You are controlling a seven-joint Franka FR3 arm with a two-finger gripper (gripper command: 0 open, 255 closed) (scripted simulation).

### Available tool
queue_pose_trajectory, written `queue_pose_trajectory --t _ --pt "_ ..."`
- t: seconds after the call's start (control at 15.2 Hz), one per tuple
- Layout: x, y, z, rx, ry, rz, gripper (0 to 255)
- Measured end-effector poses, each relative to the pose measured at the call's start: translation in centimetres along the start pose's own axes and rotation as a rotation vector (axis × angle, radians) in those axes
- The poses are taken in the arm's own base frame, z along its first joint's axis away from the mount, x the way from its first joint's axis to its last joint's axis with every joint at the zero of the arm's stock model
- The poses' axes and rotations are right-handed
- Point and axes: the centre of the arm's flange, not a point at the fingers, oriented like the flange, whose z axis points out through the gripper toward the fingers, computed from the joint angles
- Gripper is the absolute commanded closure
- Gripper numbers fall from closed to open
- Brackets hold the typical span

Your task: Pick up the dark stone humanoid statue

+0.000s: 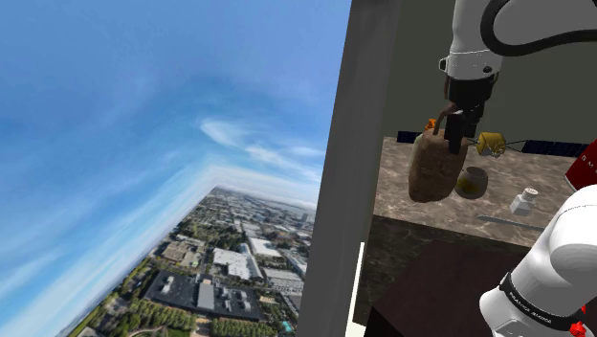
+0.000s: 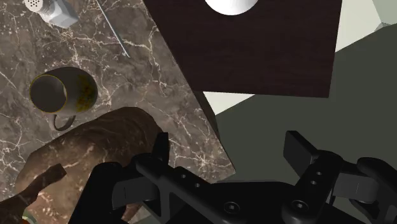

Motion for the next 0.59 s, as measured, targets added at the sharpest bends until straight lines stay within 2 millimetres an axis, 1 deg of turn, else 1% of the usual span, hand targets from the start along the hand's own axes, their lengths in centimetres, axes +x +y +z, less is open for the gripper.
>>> queue_pose_trajectory --t 0.07,0.13,0.33,0.46,0.59 --pt "0.0 0.0 0.0 0.000 0.000 0.000 0" --pt "0.2 0.4 -0.5 -0.002 -0.002 -0.010 0" --pt "0.7 2.2 -2.9 -0.013 -0.014 -0.067 0" --pt "1.4 4.5 -4.3 -0.022 -0.024 -0.108 0" --pt "2.2 5.9 -6.3 -0.032 -0.034 -0.153 0"
